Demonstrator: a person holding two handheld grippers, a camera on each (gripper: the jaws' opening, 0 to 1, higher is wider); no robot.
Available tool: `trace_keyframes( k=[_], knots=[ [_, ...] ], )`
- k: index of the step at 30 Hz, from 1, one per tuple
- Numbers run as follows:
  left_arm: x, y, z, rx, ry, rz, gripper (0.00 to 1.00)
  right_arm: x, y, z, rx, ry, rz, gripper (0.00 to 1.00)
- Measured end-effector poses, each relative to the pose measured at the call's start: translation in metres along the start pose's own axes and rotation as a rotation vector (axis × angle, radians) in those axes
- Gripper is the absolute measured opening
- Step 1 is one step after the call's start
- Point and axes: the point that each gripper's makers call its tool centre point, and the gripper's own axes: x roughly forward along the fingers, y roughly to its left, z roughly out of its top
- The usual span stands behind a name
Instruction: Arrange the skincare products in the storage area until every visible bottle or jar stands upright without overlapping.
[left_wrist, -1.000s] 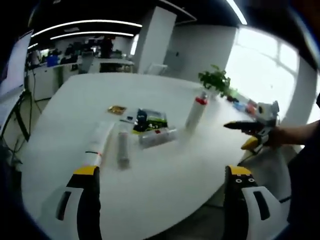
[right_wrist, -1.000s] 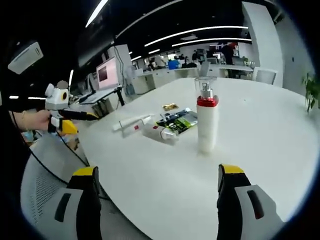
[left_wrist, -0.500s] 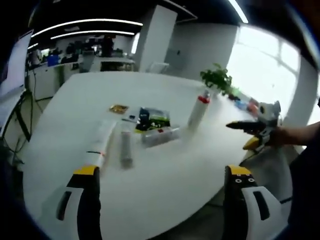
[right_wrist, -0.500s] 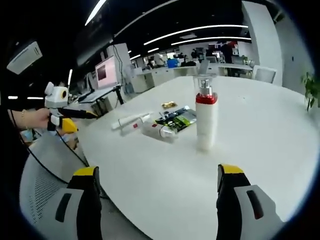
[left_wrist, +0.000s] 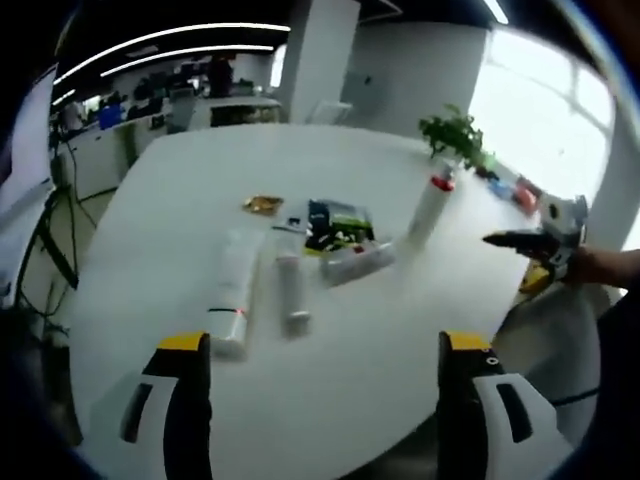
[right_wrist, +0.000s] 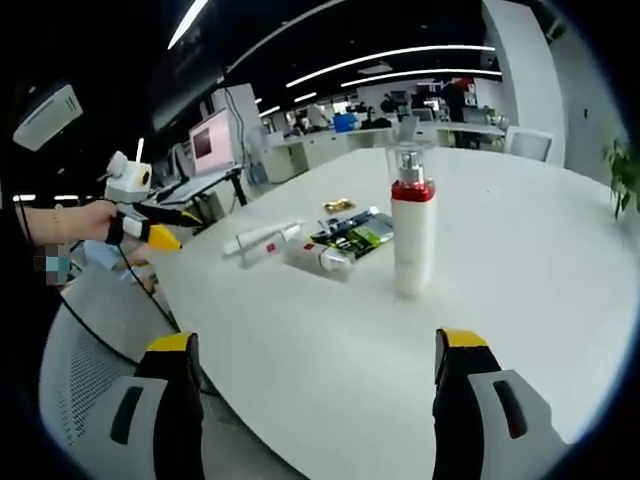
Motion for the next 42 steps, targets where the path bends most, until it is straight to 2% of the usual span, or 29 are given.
trace_keyframes(
  k=[8, 11, 13, 19, 27, 35, 42],
  knots=[
    [0.012, 0.015, 0.000, 0.022, 0.068, 0.007, 0.80, 0.001, 0.002, -0.003, 0.003, 0.017, 0.008, 0.97],
    [0.018, 0.027, 0.002, 0.022, 0.085, 0.008, 0.78, 0.001, 0.001, -0.002, -0.005, 0.018, 0.003, 0.97],
    [0.022, 0.025, 0.004, 0.021, 0.087, 0.012, 0.77, 0.001, 0.000, -0.003, -0.009, 0.019, -0.002, 0.97],
    [0.035, 0.042, 0.005, 0.005, 0.121, 0.038, 0.71, 0.001, -0.002, -0.005, 0.001, 0.027, -0.006, 0.97],
    [0.047, 0.050, 0.010, 0.007, 0.152, 0.034, 0.70, 0.002, -0.002, -0.008, 0.008, 0.041, -0.008, 0.97],
    [0.061, 0.059, 0.007, 0.039, 0.230, 0.037, 0.67, 0.002, -0.004, -0.011, 0.025, 0.046, -0.018, 0.97],
    [0.074, 0.070, 0.007, 0.046, 0.275, 0.046, 0.62, 0.002, -0.004, -0.013, 0.024, 0.060, -0.022, 0.97]
  ],
)
